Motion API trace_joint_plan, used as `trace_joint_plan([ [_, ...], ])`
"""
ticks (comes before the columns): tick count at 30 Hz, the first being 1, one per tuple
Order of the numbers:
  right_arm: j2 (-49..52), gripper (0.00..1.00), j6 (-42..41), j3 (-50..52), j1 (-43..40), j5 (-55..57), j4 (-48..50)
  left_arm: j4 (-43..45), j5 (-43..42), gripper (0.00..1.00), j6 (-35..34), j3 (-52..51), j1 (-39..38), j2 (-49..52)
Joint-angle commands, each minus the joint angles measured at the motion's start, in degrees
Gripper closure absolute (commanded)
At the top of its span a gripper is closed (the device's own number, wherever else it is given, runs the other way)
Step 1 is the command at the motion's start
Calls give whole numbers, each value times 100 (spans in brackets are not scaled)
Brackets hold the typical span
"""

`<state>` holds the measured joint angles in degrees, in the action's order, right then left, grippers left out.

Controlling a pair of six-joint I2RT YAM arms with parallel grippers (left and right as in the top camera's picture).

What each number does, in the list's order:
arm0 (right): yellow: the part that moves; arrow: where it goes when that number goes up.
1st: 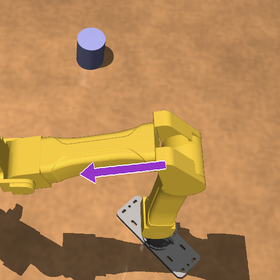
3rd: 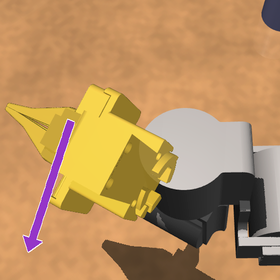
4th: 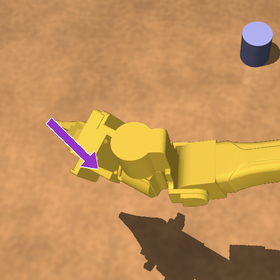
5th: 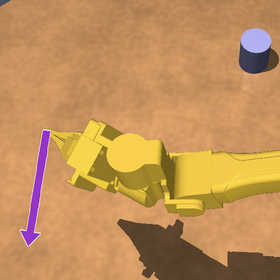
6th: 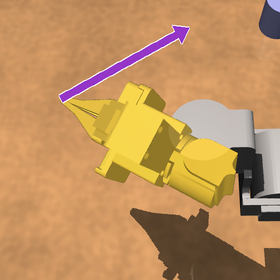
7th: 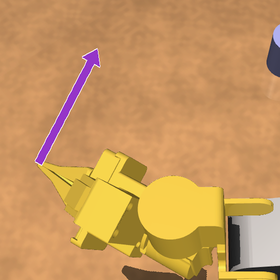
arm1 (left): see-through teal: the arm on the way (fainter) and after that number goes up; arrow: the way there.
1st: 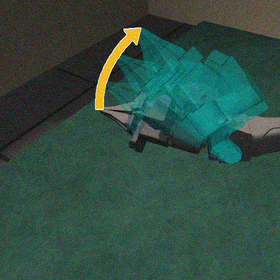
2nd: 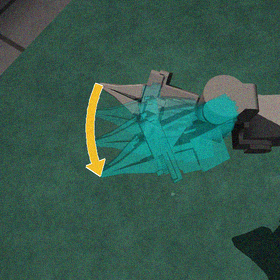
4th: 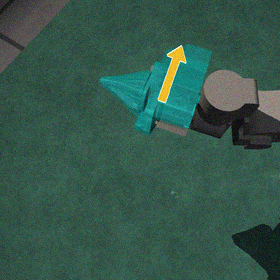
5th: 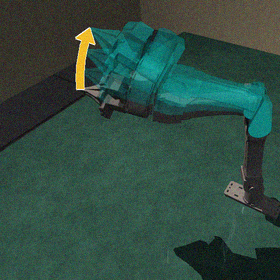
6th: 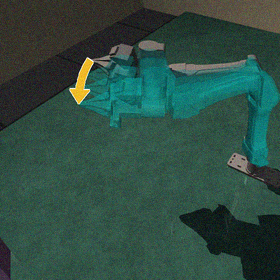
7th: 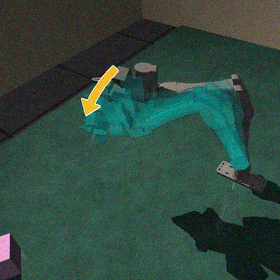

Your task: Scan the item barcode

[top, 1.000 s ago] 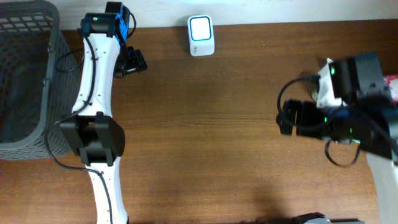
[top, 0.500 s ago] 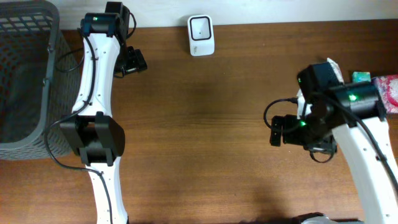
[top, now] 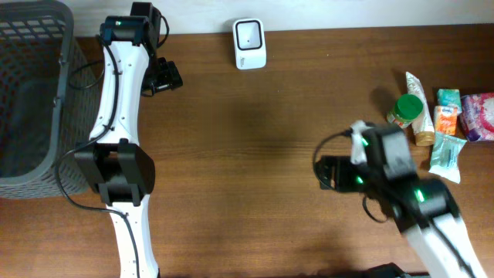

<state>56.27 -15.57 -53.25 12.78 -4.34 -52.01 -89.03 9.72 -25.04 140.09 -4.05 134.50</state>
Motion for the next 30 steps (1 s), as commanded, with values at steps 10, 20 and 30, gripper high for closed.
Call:
trace_joint_plan([
  [10,-3740,1,723,2924,-1355,-599,1985,4,63,1,70,-15,11,-24],
  [20,-4863,1,728,4168,-1207,-839,3504,4,63,1,70,-15,11,-24],
  [30,-5608,1,787,5294,-1128,-688,5123,4,63,1,70,-15,11,-24],
])
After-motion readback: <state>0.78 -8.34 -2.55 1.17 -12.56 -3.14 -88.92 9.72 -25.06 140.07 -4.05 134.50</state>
